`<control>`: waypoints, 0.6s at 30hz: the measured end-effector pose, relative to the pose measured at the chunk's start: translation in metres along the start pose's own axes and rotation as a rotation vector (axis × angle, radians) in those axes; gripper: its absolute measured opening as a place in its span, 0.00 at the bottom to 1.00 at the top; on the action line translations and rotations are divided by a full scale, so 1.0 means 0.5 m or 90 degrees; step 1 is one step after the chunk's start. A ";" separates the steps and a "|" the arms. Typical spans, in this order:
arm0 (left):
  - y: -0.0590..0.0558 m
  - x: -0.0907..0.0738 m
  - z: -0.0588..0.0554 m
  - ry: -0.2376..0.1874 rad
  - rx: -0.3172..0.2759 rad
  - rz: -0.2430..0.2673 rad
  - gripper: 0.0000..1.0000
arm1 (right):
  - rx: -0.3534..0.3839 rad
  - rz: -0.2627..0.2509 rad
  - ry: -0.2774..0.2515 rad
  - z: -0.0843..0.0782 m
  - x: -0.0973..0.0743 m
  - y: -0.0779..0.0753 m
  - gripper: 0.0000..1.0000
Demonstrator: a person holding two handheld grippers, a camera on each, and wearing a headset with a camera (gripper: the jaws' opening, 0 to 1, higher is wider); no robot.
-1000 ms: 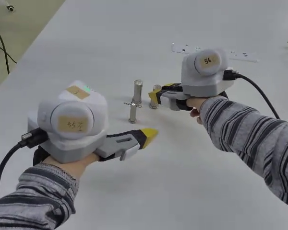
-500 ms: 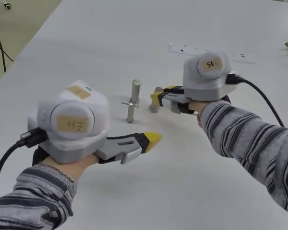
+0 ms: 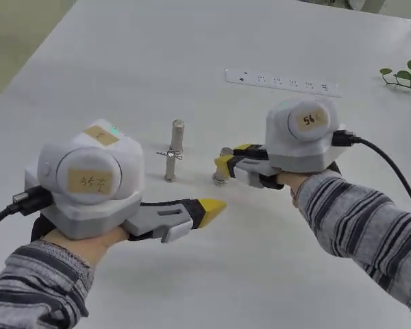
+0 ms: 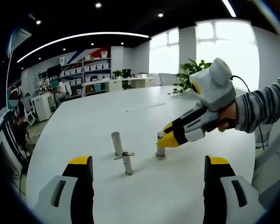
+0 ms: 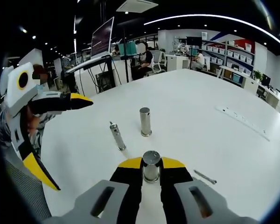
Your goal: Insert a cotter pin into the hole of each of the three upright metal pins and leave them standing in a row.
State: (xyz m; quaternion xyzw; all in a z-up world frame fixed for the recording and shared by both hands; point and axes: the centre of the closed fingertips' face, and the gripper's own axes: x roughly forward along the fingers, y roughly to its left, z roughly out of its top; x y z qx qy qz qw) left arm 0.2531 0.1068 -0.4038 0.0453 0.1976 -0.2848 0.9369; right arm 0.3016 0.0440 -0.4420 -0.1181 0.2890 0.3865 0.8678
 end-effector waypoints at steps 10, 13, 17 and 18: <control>-0.006 0.001 0.002 0.000 0.006 -0.005 0.99 | -0.008 -0.005 0.014 -0.035 -0.026 0.012 0.08; -0.009 0.001 0.001 0.003 0.007 -0.007 0.99 | -0.005 -0.005 0.014 -0.039 -0.028 0.012 0.08; -0.010 0.002 0.001 0.004 0.010 -0.008 0.99 | -0.003 -0.009 0.017 -0.047 -0.029 0.014 0.08; -0.010 0.002 0.000 0.005 0.011 -0.008 0.99 | 0.001 -0.010 0.018 -0.050 -0.030 0.015 0.08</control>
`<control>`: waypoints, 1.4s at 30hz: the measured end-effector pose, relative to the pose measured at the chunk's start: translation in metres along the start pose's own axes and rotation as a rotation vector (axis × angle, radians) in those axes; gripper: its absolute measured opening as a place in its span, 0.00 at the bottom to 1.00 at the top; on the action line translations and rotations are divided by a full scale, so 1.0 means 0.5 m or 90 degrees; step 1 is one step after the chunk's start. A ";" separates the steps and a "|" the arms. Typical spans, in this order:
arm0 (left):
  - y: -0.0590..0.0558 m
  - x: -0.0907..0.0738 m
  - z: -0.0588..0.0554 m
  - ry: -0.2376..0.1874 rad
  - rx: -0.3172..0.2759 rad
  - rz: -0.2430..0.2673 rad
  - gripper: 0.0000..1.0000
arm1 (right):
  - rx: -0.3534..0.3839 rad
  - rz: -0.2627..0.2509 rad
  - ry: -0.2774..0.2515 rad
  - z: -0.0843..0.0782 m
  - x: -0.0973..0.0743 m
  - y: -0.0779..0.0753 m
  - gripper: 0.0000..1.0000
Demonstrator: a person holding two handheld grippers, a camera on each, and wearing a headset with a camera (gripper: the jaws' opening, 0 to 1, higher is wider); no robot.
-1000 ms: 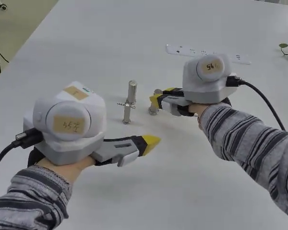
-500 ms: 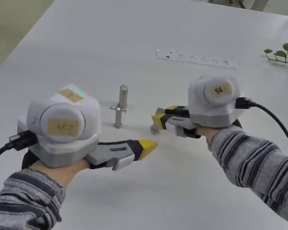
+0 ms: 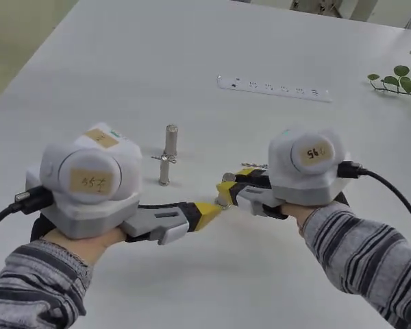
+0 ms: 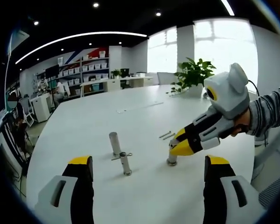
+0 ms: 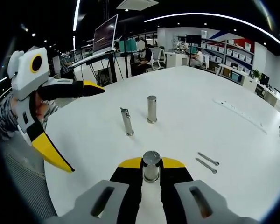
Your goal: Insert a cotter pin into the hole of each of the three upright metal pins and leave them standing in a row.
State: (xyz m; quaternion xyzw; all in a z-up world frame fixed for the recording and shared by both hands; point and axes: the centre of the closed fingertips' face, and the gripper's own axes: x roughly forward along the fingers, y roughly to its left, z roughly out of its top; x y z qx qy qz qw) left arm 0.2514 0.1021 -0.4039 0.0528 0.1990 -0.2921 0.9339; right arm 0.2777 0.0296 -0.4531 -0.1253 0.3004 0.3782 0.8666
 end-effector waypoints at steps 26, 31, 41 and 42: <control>-0.002 0.004 -0.005 0.008 0.002 0.004 0.99 | 0.013 0.003 -0.013 -0.013 -0.038 0.001 0.23; -0.003 0.005 -0.001 0.000 -0.005 0.004 0.99 | -0.007 0.019 0.021 -0.029 -0.053 -0.017 0.25; -0.008 0.008 0.002 -0.006 -0.005 -0.004 0.99 | -0.051 0.043 0.110 -0.063 -0.066 -0.077 0.25; -0.010 0.009 0.001 -0.005 -0.006 -0.005 0.99 | -0.055 0.043 0.114 -0.061 -0.065 -0.085 0.24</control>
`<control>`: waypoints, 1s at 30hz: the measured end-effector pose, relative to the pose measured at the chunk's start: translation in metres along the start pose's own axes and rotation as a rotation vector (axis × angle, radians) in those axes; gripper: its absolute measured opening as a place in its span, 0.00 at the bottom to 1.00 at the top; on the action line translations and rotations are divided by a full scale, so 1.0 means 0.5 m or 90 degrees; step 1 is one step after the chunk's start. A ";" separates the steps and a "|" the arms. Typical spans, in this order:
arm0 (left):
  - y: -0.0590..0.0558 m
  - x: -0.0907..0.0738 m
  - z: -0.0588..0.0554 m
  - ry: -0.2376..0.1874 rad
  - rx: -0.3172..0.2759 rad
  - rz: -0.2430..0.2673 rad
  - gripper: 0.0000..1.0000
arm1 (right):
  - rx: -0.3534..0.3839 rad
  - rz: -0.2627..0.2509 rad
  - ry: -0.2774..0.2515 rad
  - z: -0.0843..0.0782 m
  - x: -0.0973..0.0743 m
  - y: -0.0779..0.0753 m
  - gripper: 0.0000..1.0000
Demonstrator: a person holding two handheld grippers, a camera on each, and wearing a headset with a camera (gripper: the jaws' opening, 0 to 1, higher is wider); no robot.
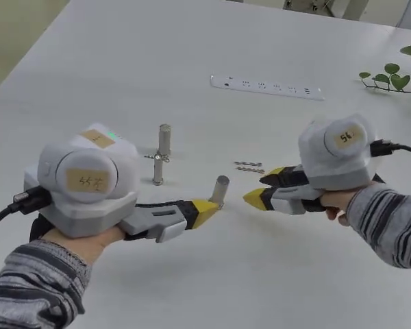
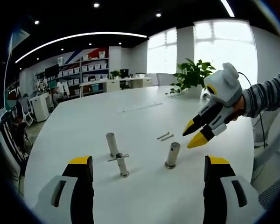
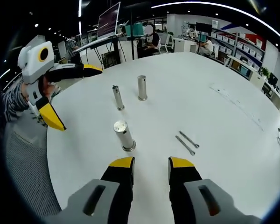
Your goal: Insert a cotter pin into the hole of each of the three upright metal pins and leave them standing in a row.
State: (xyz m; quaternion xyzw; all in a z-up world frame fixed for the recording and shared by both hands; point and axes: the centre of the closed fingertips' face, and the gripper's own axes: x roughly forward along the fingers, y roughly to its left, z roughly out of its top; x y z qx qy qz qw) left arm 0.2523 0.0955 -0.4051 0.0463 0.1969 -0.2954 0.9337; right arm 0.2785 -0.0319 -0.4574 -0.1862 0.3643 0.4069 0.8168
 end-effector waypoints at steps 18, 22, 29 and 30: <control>-0.005 0.006 -0.016 0.020 -0.007 -0.008 0.95 | -0.079 0.051 0.105 0.005 0.044 -0.074 0.20; -0.002 0.005 -0.017 0.021 -0.009 -0.008 0.94 | -0.081 0.056 0.120 0.002 0.057 -0.082 0.19; -0.001 0.006 -0.016 0.022 -0.012 -0.010 0.93 | -0.081 0.059 0.151 -0.008 0.076 -0.105 0.16; -0.003 0.006 -0.016 0.022 -0.012 -0.013 0.92 | -0.080 0.064 0.160 -0.012 0.078 -0.106 0.16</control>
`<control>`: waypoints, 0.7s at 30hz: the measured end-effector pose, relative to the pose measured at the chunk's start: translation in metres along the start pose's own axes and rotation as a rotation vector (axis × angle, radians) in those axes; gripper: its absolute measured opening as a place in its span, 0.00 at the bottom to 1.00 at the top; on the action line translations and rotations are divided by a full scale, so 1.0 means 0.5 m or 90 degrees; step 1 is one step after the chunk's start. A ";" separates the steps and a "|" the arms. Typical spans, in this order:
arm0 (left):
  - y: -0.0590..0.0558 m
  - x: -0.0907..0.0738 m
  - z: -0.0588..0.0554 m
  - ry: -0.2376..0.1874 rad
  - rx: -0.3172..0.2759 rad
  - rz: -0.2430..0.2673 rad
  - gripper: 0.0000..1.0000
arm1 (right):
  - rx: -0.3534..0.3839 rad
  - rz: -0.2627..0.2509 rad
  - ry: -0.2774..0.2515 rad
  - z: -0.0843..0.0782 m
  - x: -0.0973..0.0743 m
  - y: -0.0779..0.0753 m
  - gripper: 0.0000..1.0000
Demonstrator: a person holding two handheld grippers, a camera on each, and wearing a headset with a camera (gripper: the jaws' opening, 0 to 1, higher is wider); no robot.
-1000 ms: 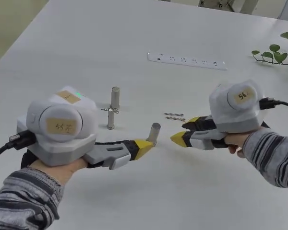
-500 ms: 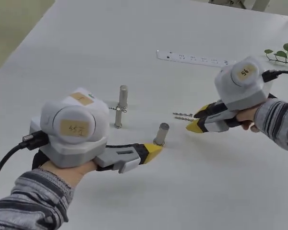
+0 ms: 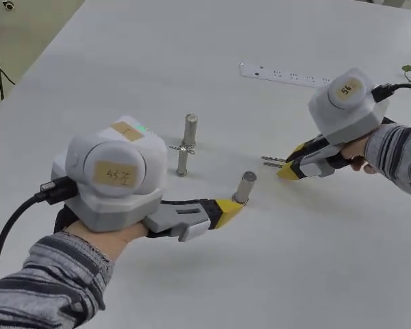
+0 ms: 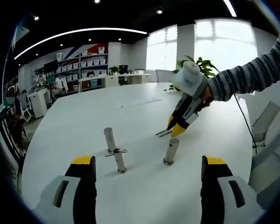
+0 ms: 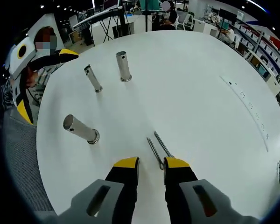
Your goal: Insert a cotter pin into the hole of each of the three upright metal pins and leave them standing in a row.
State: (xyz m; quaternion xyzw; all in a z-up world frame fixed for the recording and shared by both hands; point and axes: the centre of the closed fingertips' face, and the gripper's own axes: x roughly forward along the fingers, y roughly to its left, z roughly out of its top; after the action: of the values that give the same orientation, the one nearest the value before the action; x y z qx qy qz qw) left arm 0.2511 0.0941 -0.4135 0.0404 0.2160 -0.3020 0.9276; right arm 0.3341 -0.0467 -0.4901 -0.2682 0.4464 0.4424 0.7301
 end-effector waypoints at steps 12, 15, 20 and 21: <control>-0.016 0.003 0.002 0.003 0.005 -0.019 0.89 | -0.048 -0.003 0.043 -0.007 0.007 -0.024 0.06; -0.018 0.003 0.001 0.005 0.003 -0.023 0.89 | -0.069 -0.002 0.052 -0.007 0.007 -0.021 0.04; -0.018 0.004 -0.002 0.010 0.003 -0.026 0.87 | -0.121 -0.006 0.054 0.000 0.010 -0.020 0.00; -0.019 0.004 -0.003 0.011 0.003 -0.028 0.87 | -0.121 -0.010 0.059 -0.002 0.007 -0.020 0.00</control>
State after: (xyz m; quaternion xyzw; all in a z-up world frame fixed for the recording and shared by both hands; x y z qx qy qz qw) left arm 0.2465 0.0856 -0.4151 0.0406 0.2242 -0.3222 0.9188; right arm 0.3434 -0.0508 -0.4939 -0.3597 0.4335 0.4645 0.6833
